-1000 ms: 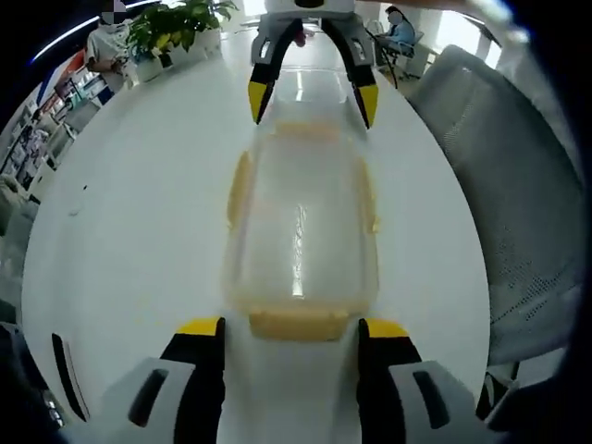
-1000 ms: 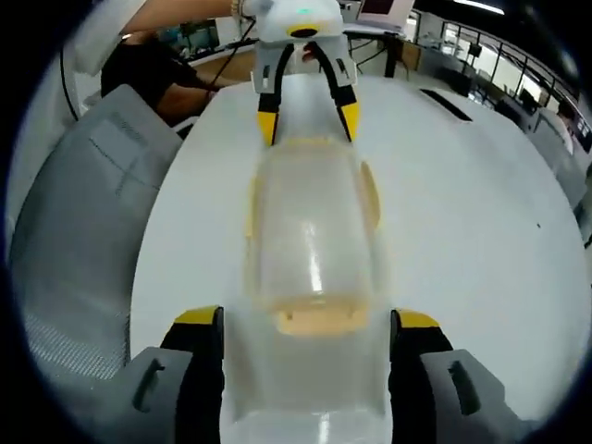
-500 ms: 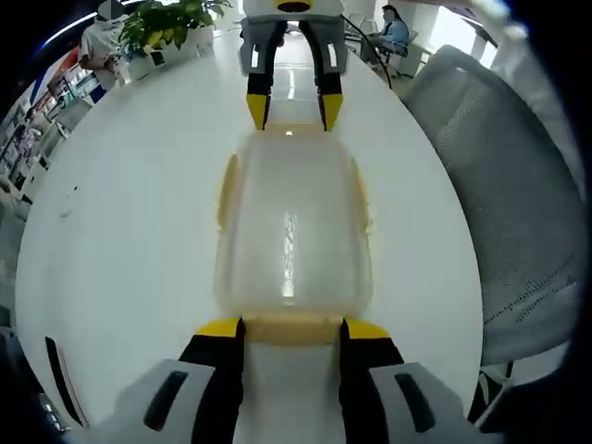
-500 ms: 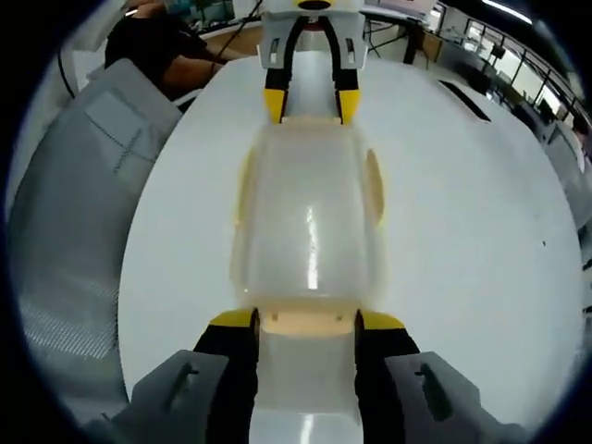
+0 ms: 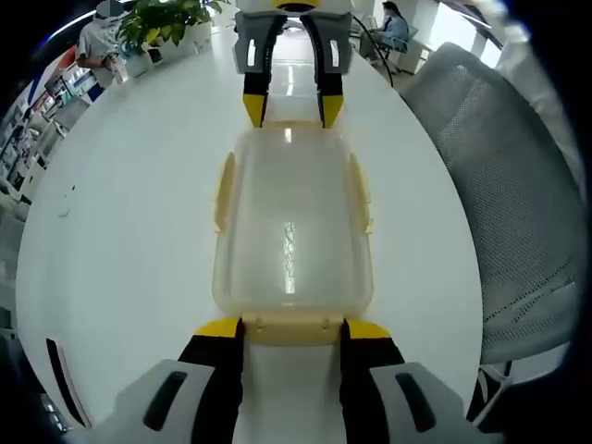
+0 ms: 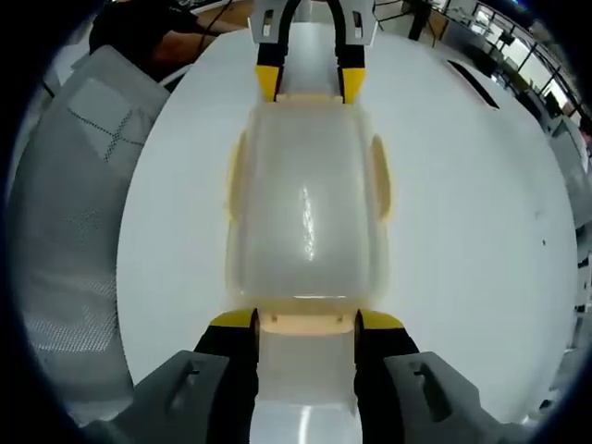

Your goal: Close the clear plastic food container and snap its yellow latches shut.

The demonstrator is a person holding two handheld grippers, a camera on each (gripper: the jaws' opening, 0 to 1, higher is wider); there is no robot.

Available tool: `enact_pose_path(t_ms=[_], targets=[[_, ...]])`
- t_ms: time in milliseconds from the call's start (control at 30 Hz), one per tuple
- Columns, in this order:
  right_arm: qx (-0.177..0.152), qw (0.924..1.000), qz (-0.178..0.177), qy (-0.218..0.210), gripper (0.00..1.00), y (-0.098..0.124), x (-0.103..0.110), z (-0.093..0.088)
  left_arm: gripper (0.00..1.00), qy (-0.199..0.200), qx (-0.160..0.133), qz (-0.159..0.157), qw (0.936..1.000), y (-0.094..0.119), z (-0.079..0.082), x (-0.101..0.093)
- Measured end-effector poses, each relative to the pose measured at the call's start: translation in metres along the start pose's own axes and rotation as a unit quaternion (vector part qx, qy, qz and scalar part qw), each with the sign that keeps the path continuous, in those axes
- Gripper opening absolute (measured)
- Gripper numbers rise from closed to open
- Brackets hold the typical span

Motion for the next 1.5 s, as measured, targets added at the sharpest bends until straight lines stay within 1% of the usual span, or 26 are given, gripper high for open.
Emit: enact_pose_path(t_ms=[67, 133, 267, 333, 400, 467, 500, 600, 700, 867, 1033, 1100, 1133, 1333, 1400, 1500], targets=[[0.014, 0.9999, 0.001, 0.003, 0.37, -0.0005, 0.0003, 0.0014, 0.35, 0.001, 0.001, 0.0, 1.0, -0.0001, -0.0002, -0.0001], [0.021, 0.9998, 0.002, 0.003, 0.36, -0.0008, -0.0005, 0.0019, 0.34, 0.005, -0.005, 0.001, 1.0, 0.0003, -0.0021, 0.0001], [0.024, 0.9997, 0.002, -0.002, 0.36, -0.0008, -0.001, 0.0016, 0.33, 0.003, -0.023, -0.002, 0.9997, 0.0008, -0.0053, 0.0007], [0.028, 0.9996, 0.002, -0.004, 0.36, -0.0012, -0.0011, 0.002, 0.32, 0.009, -0.017, -0.003, 0.9998, -0.0001, -0.0036, 0.0017], [0.033, 0.9995, 0.002, -0.006, 0.36, -0.0015, -0.0011, 0.0025, 0.32, 0.008, -0.002, -0.001, 1.0, -0.0008, -0.0012, 0.0013], [0.041, 0.9991, 0.003, -0.005, 0.36, -0.0023, -0.0014, 0.0035, 0.32, 0.008, 0.02, 0.001, 0.9998, -0.0014, 0.0014, 0.0007], [0.045, 0.999, 0.003, -0.004, 0.36, -0.0027, -0.0015, 0.0042, 0.32, 0.008, 0.024, 0.0, 0.9997, -0.002, 0.0023, 0.0012], [0.051, 0.9987, 0.003, -0.006, 0.36, -0.0027, -0.0015, 0.0038, 0.32, 0.008, 0.025, -0.002, 0.9997, -0.0015, 0.0006, 0.0022], [0.054, 0.9984, -0.001, -0.012, 0.36, -0.0029, -0.0005, 0.004, 0.32, 0.015, 0.013, 0.0, 0.9998, -0.0008, -0.0025, 0.002], [0.044, 0.9989, -0.002, -0.014, 0.35, -0.0026, -0.0004, 0.0026, 0.32, 0.017, 0.002, 0.002, 0.9998, -0.0011, -0.0033, 0.0022], [0.053, 0.9985, -0.001, -0.008, 0.35, -0.003, -0.0006, 0.0047, 0.32, 0.014, -0.004, 0.002, 0.9999, -0.0007, -0.0046, 0.0019], [0.046, 0.9989, 0.0, -0.005, 0.35, -0.0021, -0.0005, 0.0031, 0.33, 0.015, -0.008, 0.001, 0.9999, -0.0005, -0.005, 0.0021], [0.036, 0.9994, 0.0, -0.003, 0.35, -0.0015, -0.0007, 0.0018, 0.33, 0.012, -0.009, 0.002, 0.9999, -0.0006, -0.0044, 0.0013], [0.039, 0.9992, -0.003, 0.0, 0.36, -0.0019, -0.0008, 0.0031, 0.33, 0.008, -0.001, 0.004, 1.0, -0.0005, -0.0029, 0.0005], [0.029, 0.9995, -0.008, 0.008, 0.36, -0.001, -0.0004, 0.0032, 0.33, 0.022, 0.009, 0.001, 0.9997, 0.0014, -0.0038, -0.0024], [0.033, 0.9993, -0.01, 0.015, 0.36, 0.0002, 0.0004, 0.0008, 0.33, 0.024, 0.004, 0.005, 0.9997, 0.0067, 0.001, -0.0043]])
Point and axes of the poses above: the point that each gripper's makers call its tool centre point, and the gripper's own axes: y roughly backward along the fingers, x roughly to its left, z roughly out of its top, the point moved 6 cm from there along y, roughly backward along the fingers, and after that the axes turned 4 degrees about z, right-handed, at the moved point
